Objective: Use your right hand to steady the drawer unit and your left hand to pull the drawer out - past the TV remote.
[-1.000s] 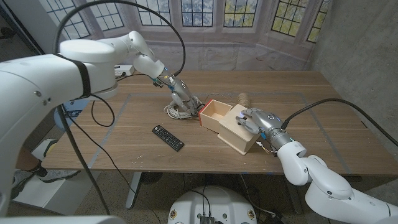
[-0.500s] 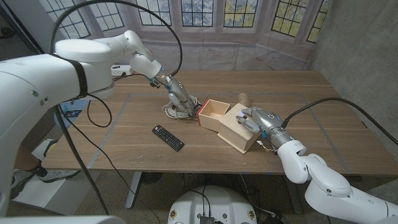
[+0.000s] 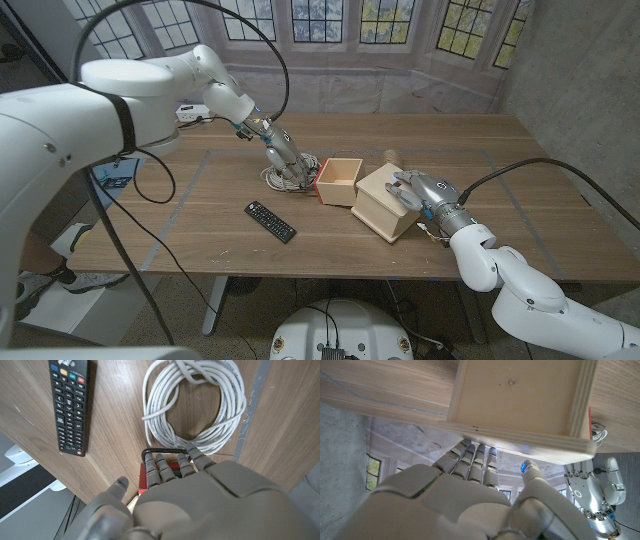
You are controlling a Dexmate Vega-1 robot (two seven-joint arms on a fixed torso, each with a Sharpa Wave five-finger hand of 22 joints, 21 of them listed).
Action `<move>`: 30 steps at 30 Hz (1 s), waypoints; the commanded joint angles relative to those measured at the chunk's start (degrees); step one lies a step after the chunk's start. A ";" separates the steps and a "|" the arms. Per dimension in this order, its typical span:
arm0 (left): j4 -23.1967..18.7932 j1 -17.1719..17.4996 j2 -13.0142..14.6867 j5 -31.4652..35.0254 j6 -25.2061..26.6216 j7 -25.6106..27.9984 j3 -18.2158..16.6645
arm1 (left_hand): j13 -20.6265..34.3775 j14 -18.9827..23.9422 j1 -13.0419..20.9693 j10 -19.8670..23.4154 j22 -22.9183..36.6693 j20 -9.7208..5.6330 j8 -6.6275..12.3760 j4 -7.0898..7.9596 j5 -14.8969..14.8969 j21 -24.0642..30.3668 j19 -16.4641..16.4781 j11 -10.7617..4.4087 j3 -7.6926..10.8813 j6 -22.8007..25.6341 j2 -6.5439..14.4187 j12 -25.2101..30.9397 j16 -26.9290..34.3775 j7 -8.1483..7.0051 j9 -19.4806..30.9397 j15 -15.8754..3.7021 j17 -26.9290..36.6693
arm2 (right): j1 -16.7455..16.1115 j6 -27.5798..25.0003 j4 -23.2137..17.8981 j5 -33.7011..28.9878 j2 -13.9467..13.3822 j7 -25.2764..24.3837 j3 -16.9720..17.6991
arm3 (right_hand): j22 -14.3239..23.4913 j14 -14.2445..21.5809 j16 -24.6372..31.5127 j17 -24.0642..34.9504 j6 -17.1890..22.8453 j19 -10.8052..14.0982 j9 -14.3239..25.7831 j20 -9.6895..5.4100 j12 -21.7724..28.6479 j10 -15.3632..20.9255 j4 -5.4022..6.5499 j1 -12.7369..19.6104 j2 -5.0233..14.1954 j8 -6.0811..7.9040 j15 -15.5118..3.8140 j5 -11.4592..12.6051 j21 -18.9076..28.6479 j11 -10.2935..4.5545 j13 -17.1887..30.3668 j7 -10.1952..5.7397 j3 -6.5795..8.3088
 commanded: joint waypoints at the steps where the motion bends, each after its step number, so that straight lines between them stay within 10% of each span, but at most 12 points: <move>1: -0.26 -0.49 1.19 -0.98 -3.01 -1.10 -0.40 | 0.03 0.32 -0.06 0.17 0.29 -0.36 0.42 0.11 0.18 0.24 0.11 0.05 -0.32 -0.03 0.67 0.43 0.36 -0.04 0.22 -0.11 0.21 | -0.24 0.92 1.01 2.20 -0.14 -1.40 0.31 | 0.32 0.44 0.18 0.13 0.49 1.57 0.10 -0.30 0.32 0.54 0.06 -0.38 0.01 0.33 -0.64 0.31 0.37 0.30 0.16 -0.04 0.45; 9: -0.44 -0.78 1.82 -1.20 -5.12 -1.20 -0.89 | 0.03 0.31 -0.05 0.18 0.29 -0.30 0.40 0.10 0.18 0.25 0.13 0.16 -0.33 -0.08 0.66 0.44 0.35 0.05 0.22 -0.09 0.20 | -0.18 0.63 0.84 1.98 -0.27 -2.01 -0.15 | 0.32 0.38 0.17 0.15 0.47 1.57 0.10 -0.29 0.29 0.47 -0.05 -0.31 0.04 0.32 -0.64 0.31 0.35 0.17 0.16 -0.05 0.47; 30: -9.28 -5.46 8.28 -20.12 -5.12 -8.94 11.55 | 0.03 0.37 -0.04 0.24 0.29 -0.36 0.42 0.09 0.18 0.25 0.14 0.12 -0.36 -0.10 0.67 0.48 0.36 -0.05 0.22 -0.09 0.20 | -0.43 -0.45 -1.55 -0.42 -1.43 -1.93 -0.71 | 0.31 0.36 0.20 0.19 0.45 1.61 0.10 -0.27 0.30 0.48 -0.39 -0.08 0.03 0.31 -0.54 0.29 0.33 0.24 0.16 -0.07 0.44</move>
